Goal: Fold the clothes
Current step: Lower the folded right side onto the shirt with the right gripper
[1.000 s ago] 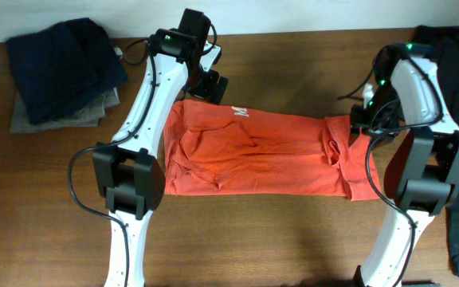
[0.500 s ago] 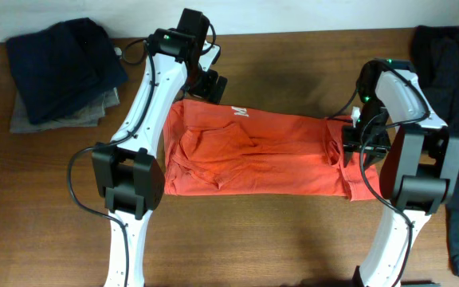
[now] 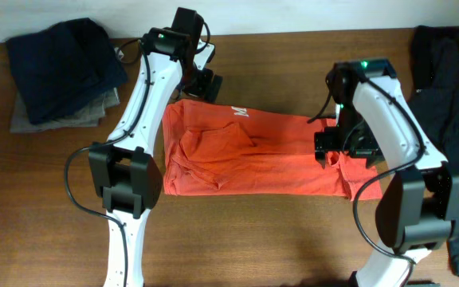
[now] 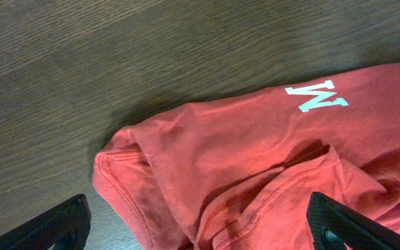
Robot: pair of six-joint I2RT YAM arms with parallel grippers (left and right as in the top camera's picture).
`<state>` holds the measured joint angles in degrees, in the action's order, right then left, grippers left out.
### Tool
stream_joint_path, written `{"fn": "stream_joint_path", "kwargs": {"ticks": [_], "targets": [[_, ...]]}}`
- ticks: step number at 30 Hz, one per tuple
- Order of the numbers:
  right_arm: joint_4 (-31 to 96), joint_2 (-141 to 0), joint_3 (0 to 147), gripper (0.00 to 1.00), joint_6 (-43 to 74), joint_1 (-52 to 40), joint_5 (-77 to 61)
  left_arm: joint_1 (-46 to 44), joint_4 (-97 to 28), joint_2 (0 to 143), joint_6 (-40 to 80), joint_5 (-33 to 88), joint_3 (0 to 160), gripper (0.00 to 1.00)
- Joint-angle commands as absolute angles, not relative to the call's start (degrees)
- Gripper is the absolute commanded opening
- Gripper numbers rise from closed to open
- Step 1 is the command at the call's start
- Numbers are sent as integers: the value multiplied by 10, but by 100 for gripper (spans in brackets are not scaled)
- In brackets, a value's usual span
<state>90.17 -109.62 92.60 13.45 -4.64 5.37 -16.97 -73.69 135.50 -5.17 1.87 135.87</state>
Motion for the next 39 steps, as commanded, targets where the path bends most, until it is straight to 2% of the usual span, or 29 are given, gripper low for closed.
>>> {"fn": "stream_joint_path", "kwargs": {"ticks": [1,3,7,11,14,15,28,35,39], "targets": [[859,-1098,846,99,147,-43,70,-161,-735,1334,-61,17,1369,99],[813,-1098,792,100,153,-43,88,-157,-738,1334,-61,17,1369,99],[786,-1098,755,93,183,-43,127,-155,-735,1334,-61,17,1369,99],[766,-1099,754,82,193,-43,164,-155,-736,1334,-61,17,1369,99],[737,-1099,753,67,207,-43,174,-155,-736,1334,-61,17,1369,99],[729,-1099,752,65,207,-43,174,-155,-737,1334,-61,17,1369,99],[649,-1099,671,62,207,-43,202,-155,-740,1334,-61,17,1369,99],[651,-1099,672,29,207,-43,202,-155,-740,1334,-61,17,1369,99],[651,-1099,672,18,207,-43,202,-155,-740,1334,-61,17,1369,99]]}}
